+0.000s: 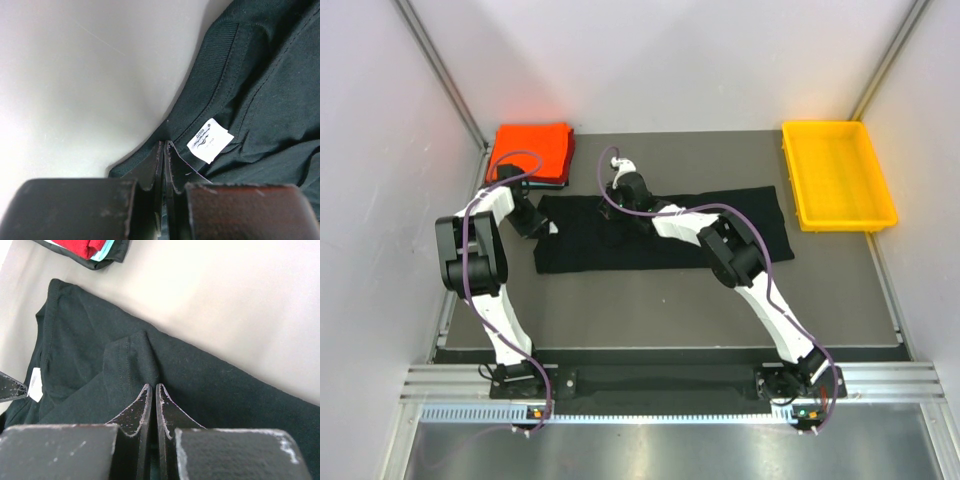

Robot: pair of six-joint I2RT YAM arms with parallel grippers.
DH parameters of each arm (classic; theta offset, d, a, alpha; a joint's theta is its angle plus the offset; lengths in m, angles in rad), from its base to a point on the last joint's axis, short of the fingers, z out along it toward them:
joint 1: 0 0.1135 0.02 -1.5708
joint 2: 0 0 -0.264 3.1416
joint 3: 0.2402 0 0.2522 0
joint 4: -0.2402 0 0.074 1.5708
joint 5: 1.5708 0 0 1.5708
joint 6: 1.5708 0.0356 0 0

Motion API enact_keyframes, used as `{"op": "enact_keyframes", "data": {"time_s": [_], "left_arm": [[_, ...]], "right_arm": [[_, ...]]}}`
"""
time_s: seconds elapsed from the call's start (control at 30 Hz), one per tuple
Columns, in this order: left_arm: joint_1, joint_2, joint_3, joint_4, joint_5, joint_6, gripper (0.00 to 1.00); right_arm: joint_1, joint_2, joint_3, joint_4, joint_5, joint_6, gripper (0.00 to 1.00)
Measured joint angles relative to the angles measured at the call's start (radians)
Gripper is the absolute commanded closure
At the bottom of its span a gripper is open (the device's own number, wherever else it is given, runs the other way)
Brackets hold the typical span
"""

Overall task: Fold and stack the t-shirts
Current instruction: Fold the tshirt

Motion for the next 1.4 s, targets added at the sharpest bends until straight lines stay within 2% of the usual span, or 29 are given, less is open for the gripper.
{"op": "enact_keyframes", "data": {"time_s": [0.7,0.93,1.1,1.2,1.3,1.4], "left_arm": [[0.0,0.0,0.002,0.0,-0.016,0.001,0.91],[0.004,0.011,0.058,-0.053,-0.056,0.019,0.74],[0.006,-0.011,0.105,-0.096,-0.108,0.021,0.72],[0.006,-0.064,0.097,-0.126,-0.147,0.014,0.75],[0.006,-0.15,0.046,-0.128,-0.146,0.008,0.8],[0.006,-0.263,-0.037,-0.129,-0.091,0.0,0.83]], "right_arm": [[-0.001,-0.019,-0.019,-0.023,0.068,0.037,1.0],[-0.001,-0.021,-0.019,-0.027,0.075,0.048,1.0],[-0.001,-0.024,-0.019,-0.032,0.071,0.051,0.84],[-0.003,-0.034,-0.019,-0.051,0.063,0.056,0.68],[-0.007,-0.057,-0.025,-0.08,0.058,0.056,0.63],[-0.018,-0.105,-0.052,-0.113,0.041,0.057,0.63]]}}
